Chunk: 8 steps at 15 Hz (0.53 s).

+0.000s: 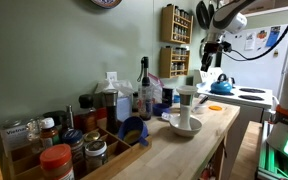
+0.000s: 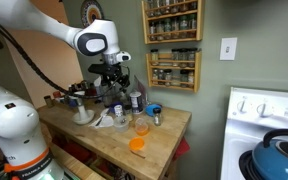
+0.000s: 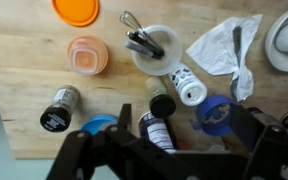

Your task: Put the spice shaker on the second lower shelf, second position to the left

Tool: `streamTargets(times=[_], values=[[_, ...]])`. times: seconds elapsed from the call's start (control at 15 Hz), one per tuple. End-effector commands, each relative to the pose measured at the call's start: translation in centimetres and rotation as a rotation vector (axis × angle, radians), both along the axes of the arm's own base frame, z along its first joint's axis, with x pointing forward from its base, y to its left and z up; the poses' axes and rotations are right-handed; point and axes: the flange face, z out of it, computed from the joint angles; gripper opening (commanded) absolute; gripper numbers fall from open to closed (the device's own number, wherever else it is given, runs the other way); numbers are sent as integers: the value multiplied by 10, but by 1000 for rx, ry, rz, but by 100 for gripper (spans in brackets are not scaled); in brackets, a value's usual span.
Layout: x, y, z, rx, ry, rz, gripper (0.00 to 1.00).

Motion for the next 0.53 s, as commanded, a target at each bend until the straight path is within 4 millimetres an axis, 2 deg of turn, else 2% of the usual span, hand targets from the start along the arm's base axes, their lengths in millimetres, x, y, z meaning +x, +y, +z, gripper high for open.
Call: streamTargets(times=[0.0,0.47], values=[[22,-16,-17,-35,-70,-29,100],[57,-47,-58,-99,-109,-141,100]])
